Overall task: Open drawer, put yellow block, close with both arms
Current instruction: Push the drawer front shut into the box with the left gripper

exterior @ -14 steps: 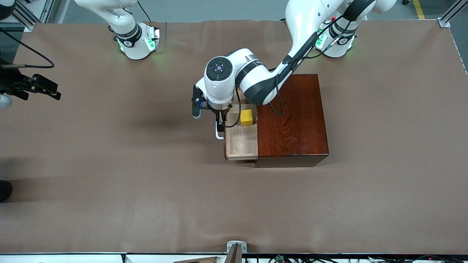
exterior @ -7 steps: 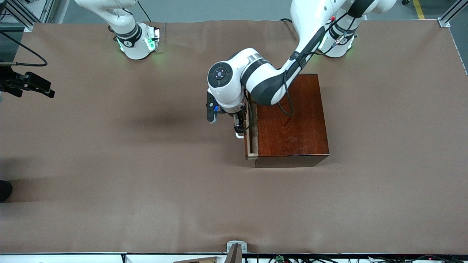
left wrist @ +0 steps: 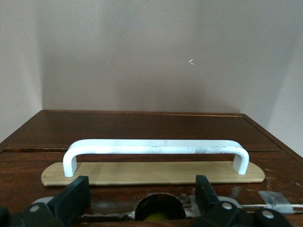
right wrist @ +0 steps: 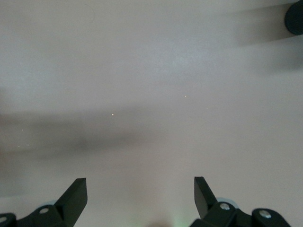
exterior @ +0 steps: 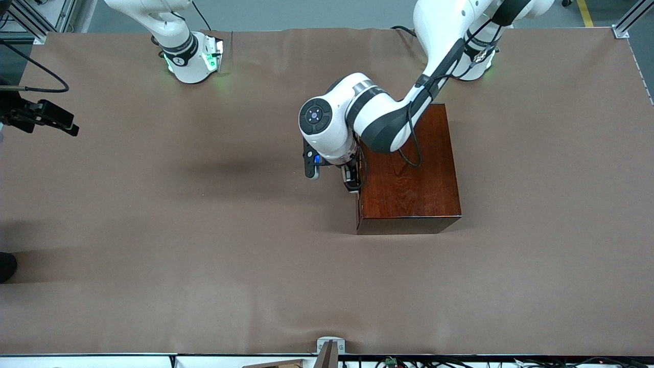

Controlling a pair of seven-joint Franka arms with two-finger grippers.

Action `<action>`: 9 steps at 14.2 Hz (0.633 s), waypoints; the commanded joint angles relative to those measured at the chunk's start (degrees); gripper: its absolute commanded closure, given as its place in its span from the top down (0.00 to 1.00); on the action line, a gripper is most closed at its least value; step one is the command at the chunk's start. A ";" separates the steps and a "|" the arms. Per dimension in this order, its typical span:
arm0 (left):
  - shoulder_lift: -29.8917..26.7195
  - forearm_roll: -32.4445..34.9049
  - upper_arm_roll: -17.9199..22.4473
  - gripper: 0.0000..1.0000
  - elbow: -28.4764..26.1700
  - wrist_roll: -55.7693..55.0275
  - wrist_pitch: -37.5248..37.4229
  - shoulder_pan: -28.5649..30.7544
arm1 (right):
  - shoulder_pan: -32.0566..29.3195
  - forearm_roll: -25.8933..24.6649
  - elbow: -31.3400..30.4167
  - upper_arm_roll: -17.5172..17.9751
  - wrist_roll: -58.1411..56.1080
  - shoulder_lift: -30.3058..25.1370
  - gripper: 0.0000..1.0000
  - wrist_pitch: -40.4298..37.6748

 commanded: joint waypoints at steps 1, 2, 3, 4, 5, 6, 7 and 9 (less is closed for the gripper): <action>-2.32 0.40 0.47 1.00 -1.42 -0.73 2.52 0.53 | -0.06 0.53 -0.49 0.45 -0.51 -0.95 1.00 -0.14; -2.32 -0.57 0.29 1.00 -1.42 -1.43 7.53 0.17 | 0.03 0.53 -0.49 0.71 -0.51 -0.87 1.00 -0.31; -2.41 -1.97 0.29 1.00 -1.51 -3.52 11.23 0.08 | 0.03 0.53 -0.49 1.06 -0.42 -0.95 1.00 -0.75; -2.50 -3.90 0.29 1.00 -1.42 -5.63 13.96 0.08 | 0.03 0.62 -0.40 1.15 -0.42 -0.95 1.00 -1.19; -2.67 -5.74 0.12 1.00 -1.42 -8.61 15.82 0.08 | 0.03 0.62 -0.32 1.15 -0.51 -0.95 1.00 -1.02; -3.46 -6.37 0.12 1.00 -1.42 -11.69 16.36 0.25 | 0.03 0.62 -0.31 1.15 -0.51 -0.95 1.00 -0.75; -4.68 -6.38 0.29 1.00 -1.51 -13.28 16.28 1.04 | 0.03 0.62 -0.23 1.24 -0.51 -0.95 1.00 -0.84; -9.41 -6.29 1.08 1.00 -2.03 -14.26 14.97 1.40 | 0.46 0.53 -0.05 1.68 -0.42 -1.13 1.00 -1.02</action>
